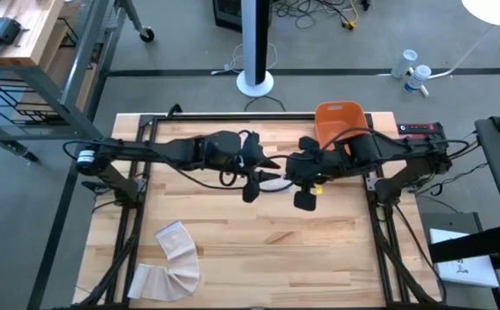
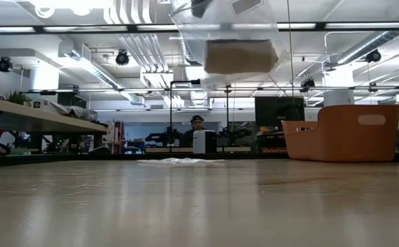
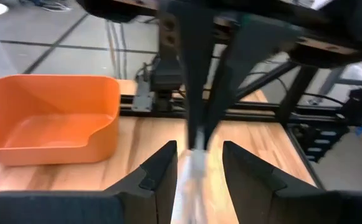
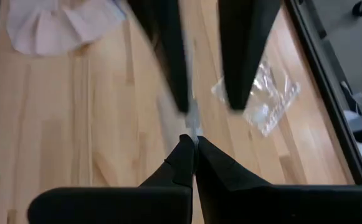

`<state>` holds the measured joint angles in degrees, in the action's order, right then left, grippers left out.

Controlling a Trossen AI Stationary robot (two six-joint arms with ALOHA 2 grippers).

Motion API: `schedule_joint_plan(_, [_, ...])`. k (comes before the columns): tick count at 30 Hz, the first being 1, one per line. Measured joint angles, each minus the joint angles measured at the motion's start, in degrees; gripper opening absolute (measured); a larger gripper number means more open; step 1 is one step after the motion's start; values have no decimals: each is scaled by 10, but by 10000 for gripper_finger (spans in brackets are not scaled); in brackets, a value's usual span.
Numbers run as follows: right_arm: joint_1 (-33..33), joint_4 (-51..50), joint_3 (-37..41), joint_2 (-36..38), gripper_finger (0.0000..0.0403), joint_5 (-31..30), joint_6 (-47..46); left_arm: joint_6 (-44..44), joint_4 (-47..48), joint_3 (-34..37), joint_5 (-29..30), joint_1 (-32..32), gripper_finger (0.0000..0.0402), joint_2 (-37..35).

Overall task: Roll bandage
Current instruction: Close the transparent zip bag

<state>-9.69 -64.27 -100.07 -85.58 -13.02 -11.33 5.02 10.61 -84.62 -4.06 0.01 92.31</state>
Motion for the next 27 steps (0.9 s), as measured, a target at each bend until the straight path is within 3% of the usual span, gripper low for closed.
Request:
schedule_joint_plan(10, [6,7,0,0,0,0,0,4,0,0,-16,1,128,4])
schedule_joint_plan(20, [6,18,0,1,0,2,-1,2,5,0,-10,1,15,4])
schedule_joint_plan(27, [6,28,0,11,0,18,-7,1,13,0,1,1,31,-9])
